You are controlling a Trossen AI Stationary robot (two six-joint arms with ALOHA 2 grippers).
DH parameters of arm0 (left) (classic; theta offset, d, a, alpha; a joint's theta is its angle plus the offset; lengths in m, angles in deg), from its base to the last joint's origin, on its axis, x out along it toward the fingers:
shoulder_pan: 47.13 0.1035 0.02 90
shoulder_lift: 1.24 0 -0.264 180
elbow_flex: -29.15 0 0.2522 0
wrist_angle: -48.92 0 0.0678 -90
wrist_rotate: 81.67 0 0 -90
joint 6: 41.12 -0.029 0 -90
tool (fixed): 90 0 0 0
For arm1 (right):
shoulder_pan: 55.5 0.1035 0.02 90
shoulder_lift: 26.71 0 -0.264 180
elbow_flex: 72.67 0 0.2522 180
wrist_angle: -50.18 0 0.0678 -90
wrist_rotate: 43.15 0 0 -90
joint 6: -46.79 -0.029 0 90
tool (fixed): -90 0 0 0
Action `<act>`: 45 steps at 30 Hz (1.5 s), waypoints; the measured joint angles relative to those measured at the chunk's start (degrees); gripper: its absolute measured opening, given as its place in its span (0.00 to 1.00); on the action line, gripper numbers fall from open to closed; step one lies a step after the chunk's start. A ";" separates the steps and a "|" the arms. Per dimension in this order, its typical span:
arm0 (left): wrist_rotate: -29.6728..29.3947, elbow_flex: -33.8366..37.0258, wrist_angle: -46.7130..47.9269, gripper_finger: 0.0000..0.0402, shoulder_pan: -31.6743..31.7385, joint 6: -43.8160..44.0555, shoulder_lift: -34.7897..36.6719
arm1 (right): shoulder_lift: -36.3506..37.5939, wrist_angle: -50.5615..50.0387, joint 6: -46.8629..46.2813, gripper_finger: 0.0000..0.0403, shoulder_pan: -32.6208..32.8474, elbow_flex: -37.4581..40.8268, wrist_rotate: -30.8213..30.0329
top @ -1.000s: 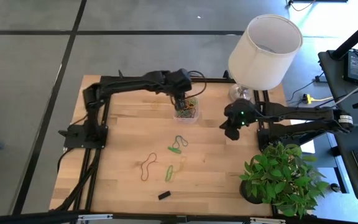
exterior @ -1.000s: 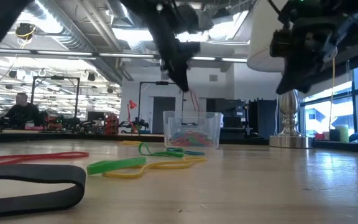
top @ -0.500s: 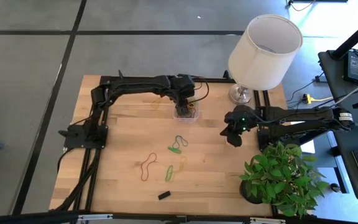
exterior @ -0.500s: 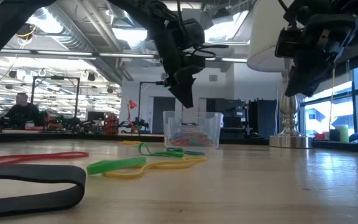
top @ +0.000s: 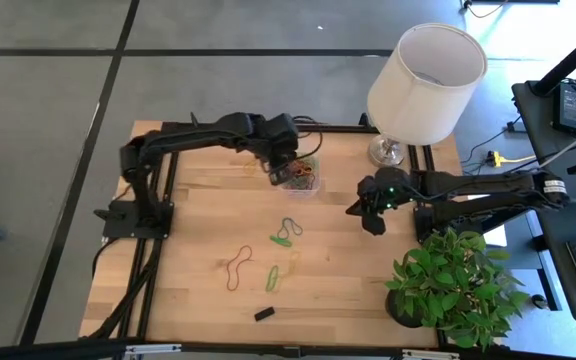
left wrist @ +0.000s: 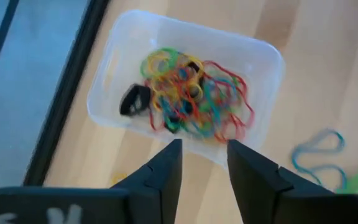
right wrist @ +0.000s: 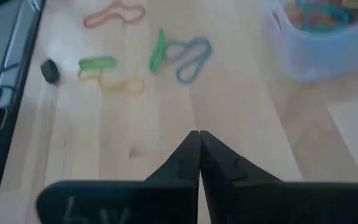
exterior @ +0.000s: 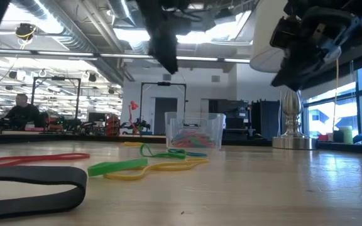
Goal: Pick and place rubber bands into bin
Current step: Put the green rubber band into the transparent bin
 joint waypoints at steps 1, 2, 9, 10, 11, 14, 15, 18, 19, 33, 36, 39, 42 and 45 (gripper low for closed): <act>-0.21 1.37 0.02 0.29 -0.51 0.24 1.45 | -0.51 1.28 -0.06 0.03 0.02 0.00 0.00; -0.58 3.01 -0.26 0.28 -1.00 0.72 3.08 | -1.15 2.63 -0.08 0.03 0.02 0.00 0.02; -1.97 19.72 -5.36 0.21 -4.85 4.17 15.47 | -8.53 12.96 0.07 0.03 1.53 -0.07 0.04; -1.97 22.62 -6.99 0.20 -5.74 5.00 17.53 | -9.98 14.44 0.10 0.03 2.14 -0.07 0.07; -1.85 25.48 -8.28 0.19 -6.60 6.09 19.56 | -11.46 16.15 0.10 0.03 2.87 -0.07 0.13; -1.51 33.69 -11.61 0.15 -9.94 9.59 25.87 | -16.08 20.01 0.01 0.03 5.73 -0.30 0.14; -1.49 36.21 -12.65 0.14 -11.15 10.82 27.98 | -17.77 20.46 0.09 0.03 6.83 -0.98 0.17; -1.54 42.99 -15.20 0.10 -15.20 14.58 34.17 | -23.04 20.54 1.74 0.04 10.04 -5.14 0.15; -1.56 45.05 -16.23 0.08 -16.62 15.77 36.15 | -25.02 20.52 3.12 0.03 11.17 -6.93 0.16; -7.71 59.90 -22.93 0.01 -34.09 28.26 54.13 | -52.12 7.29 11.91 0.04 18.99 -38.38 0.02; -7.91 60.58 -22.60 0.01 -36.29 29.56 54.69 | -57.36 5.72 13.77 0.04 20.22 -44.32 0.05; -7.89 60.60 -22.78 0.00 -38.35 30.72 54.70 | -61.49 4.90 13.68 0.05 20.89 -48.68 -0.61; -7.93 60.60 -22.76 0.01 -40.39 31.02 54.77 | -64.54 4.89 12.25 0.10 21.11 -51.37 -2.22; -7.96 60.60 -22.69 0.01 -41.98 31.02 54.77 | -66.99 5.81 9.39 0.18 21.09 -53.35 -3.00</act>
